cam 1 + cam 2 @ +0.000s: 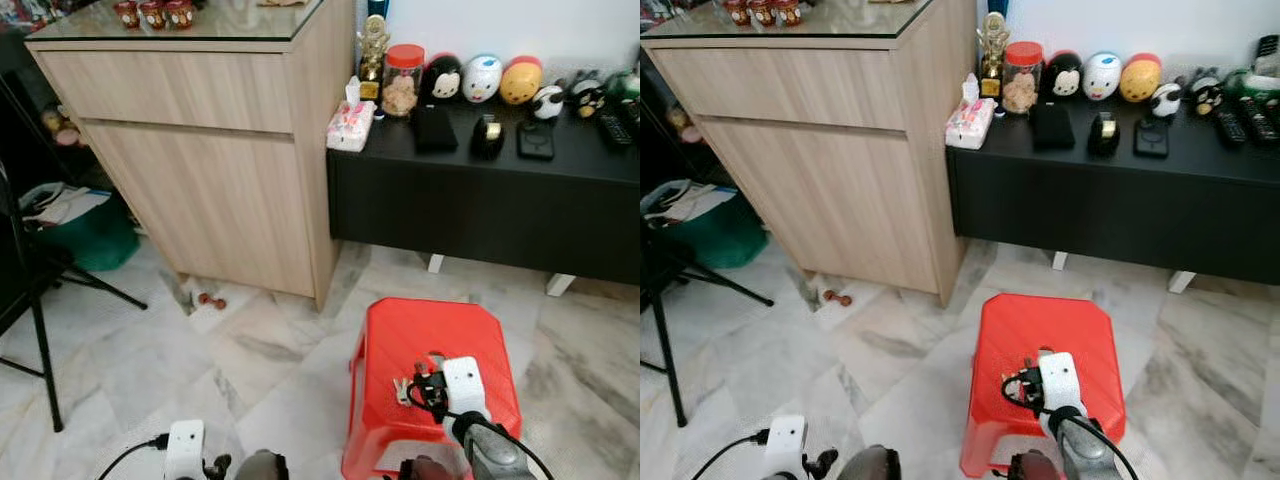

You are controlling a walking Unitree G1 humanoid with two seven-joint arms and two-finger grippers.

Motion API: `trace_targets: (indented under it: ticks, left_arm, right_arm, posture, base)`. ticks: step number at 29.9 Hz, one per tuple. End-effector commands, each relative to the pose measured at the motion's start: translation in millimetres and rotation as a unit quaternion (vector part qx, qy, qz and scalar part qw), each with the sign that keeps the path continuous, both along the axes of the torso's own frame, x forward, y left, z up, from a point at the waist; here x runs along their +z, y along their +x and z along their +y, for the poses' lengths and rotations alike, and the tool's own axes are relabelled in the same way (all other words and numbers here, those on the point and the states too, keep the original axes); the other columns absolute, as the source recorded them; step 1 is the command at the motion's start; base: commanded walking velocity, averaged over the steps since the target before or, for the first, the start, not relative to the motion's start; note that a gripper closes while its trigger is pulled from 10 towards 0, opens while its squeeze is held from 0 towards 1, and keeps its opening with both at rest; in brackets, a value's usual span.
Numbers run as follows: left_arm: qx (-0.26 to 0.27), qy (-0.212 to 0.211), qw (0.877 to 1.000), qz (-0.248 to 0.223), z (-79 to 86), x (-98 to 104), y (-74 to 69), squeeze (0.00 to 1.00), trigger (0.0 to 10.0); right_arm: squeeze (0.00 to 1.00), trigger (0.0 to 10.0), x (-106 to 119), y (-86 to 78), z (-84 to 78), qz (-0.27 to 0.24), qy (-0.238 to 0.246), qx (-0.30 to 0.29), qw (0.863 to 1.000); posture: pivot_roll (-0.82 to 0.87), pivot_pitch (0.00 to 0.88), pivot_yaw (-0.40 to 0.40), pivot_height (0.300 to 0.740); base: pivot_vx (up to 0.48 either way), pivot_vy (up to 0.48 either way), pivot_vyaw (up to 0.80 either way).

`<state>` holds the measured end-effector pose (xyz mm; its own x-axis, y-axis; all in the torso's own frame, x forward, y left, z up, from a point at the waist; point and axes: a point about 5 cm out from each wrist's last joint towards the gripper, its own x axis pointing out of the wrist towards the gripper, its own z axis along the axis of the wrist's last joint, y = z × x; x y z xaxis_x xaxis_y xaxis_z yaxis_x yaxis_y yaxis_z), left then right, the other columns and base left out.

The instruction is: Hang keys on a hook

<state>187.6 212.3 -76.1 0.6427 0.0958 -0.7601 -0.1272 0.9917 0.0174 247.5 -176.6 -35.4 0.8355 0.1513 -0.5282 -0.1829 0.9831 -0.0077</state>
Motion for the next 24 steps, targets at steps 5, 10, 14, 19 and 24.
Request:
trace_targets:
  ticks: [5, 10, 14, 19, 24]
  left_arm:
    - [-0.004, 0.008, 1.0, 0.018, 4.2, -4, -9.0, 0.0, 10.0]
    - [-0.005, 0.008, 1.0, 0.019, 3.9, -5, -12.0, 0.0, 10.0]
    - [-0.004, 0.007, 1.0, 0.019, 3.5, -6, -14.5, 0.0, 10.0]
    - [-0.005, 0.007, 1.0, 0.018, 2.8, -6, -14.6, 0.0, 10.0]
    - [-0.005, 0.007, 1.0, 0.014, 3.8, -7, -18.5, 0.0, 10.0]
  right_arm:
    - [0.0, 10.0, -4, 0.9, 9.9, 0.037, 0.016, 0.02, 0.999]
    - [0.0, 10.0, -3, 3.8, 11.1, 0.042, 0.016, 0.027, 0.999]
    - [0.0, 10.0, 0, 7.8, 12.4, 0.042, 0.01, 0.033, 0.999]
    - [0.0, 10.0, 1, 9.5, 14.1, 0.039, 0.011, 0.04, 0.998]
    - [0.0, 10.0, 1, 7.4, 14.4, 0.034, 0.018, 0.047, 0.998]
  posture:
    - [0.01, 0.094, 0.048, 0.638]
    - [0.02, 0.106, 0.046, 0.638]
    - [0.03, 0.119, 0.042, 0.638]
    - [0.03, 0.136, 0.038, 0.638]
    - [0.05, 0.17, 0.027, 0.638]
  base:
    - [0.0, 0.0, 0.0]
    - [0.0, 0.0, 0.0]
    - [0.0, 0.0, 0.0]
    - [0.0, 0.0, 0.0]
    - [0.0, 0.0, 0.0]
